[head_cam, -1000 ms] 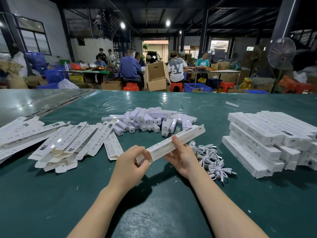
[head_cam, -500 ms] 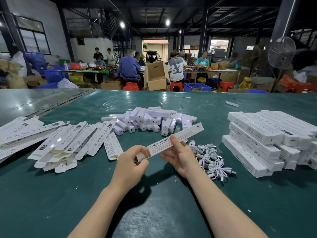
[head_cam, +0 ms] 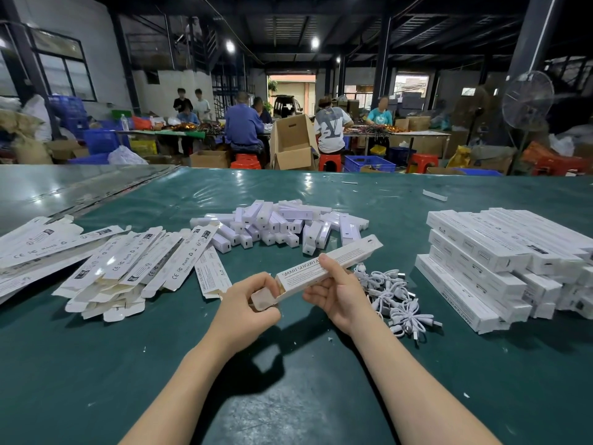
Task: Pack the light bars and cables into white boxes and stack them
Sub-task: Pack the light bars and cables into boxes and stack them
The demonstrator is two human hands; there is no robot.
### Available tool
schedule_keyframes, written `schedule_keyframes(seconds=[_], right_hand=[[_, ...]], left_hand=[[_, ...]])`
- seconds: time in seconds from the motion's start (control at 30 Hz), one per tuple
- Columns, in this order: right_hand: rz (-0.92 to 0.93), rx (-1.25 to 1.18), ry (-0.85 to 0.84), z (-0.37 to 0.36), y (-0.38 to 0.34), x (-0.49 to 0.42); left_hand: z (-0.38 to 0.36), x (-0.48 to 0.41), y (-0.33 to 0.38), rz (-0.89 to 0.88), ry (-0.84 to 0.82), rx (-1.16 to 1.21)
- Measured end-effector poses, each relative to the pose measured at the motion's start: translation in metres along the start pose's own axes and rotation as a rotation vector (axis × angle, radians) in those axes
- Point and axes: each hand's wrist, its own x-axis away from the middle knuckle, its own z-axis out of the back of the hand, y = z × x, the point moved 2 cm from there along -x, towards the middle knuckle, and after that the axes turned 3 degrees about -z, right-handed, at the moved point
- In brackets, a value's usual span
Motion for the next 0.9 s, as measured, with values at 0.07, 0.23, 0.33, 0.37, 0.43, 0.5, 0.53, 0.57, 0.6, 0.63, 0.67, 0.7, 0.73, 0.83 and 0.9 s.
schedule_keyframes(seconds=[0.07, 0.23, 0.33, 0.37, 0.43, 0.5, 0.53, 0.57, 0.6, 0.63, 0.67, 0.7, 0.73, 0.83, 0.9], right_hand=[[-0.009, -0.012, -0.001, 0.0, 0.001, 0.0], [-0.013, 0.008, -0.012, -0.002, 0.0, 0.001], [-0.012, 0.032, -0.026, -0.003, 0.0, 0.003], [-0.007, 0.036, -0.029, -0.004, 0.0, 0.003], [0.002, 0.038, -0.032, -0.005, 0.0, 0.003], [0.003, 0.032, -0.035, -0.005, 0.0, 0.004], [0.003, 0.024, -0.034, -0.005, 0.0, 0.004], [0.002, 0.012, -0.032, -0.005, 0.0, 0.003], [0.001, -0.001, -0.03, -0.004, 0.0, 0.003], [-0.001, -0.014, -0.027, -0.004, 0.0, 0.003], [-0.002, -0.028, -0.027, -0.004, -0.001, 0.002], [-0.001, -0.046, -0.028, -0.003, -0.001, 0.002], [-0.001, -0.065, -0.032, -0.003, -0.001, 0.002], [0.003, -0.08, -0.058, -0.003, -0.002, 0.003], [0.004, -0.065, -0.083, -0.004, -0.001, 0.003]], left_hand=[[0.0, -0.001, -0.002, 0.013, 0.031, 0.024], [0.0, -0.003, -0.007, 0.143, 0.123, 0.171], [0.0, -0.003, -0.01, 0.197, 0.162, 0.195], [0.0, -0.003, -0.011, 0.208, 0.174, 0.178], [0.001, -0.003, -0.012, 0.201, 0.202, 0.113], [0.002, -0.004, -0.012, 0.208, 0.224, 0.14], [0.002, -0.004, -0.01, 0.223, 0.229, 0.221], [0.002, -0.005, -0.01, 0.241, 0.232, 0.325], [0.002, -0.006, -0.01, 0.257, 0.236, 0.425], [0.003, -0.007, -0.01, 0.269, 0.24, 0.493], [0.005, -0.008, -0.011, 0.278, 0.242, 0.541], [0.005, -0.009, -0.012, 0.287, 0.242, 0.58], [0.006, -0.009, -0.012, 0.297, 0.244, 0.618], [0.006, -0.009, -0.013, 0.293, 0.259, 0.637], [0.004, -0.008, -0.014, 0.268, 0.259, 0.578]])
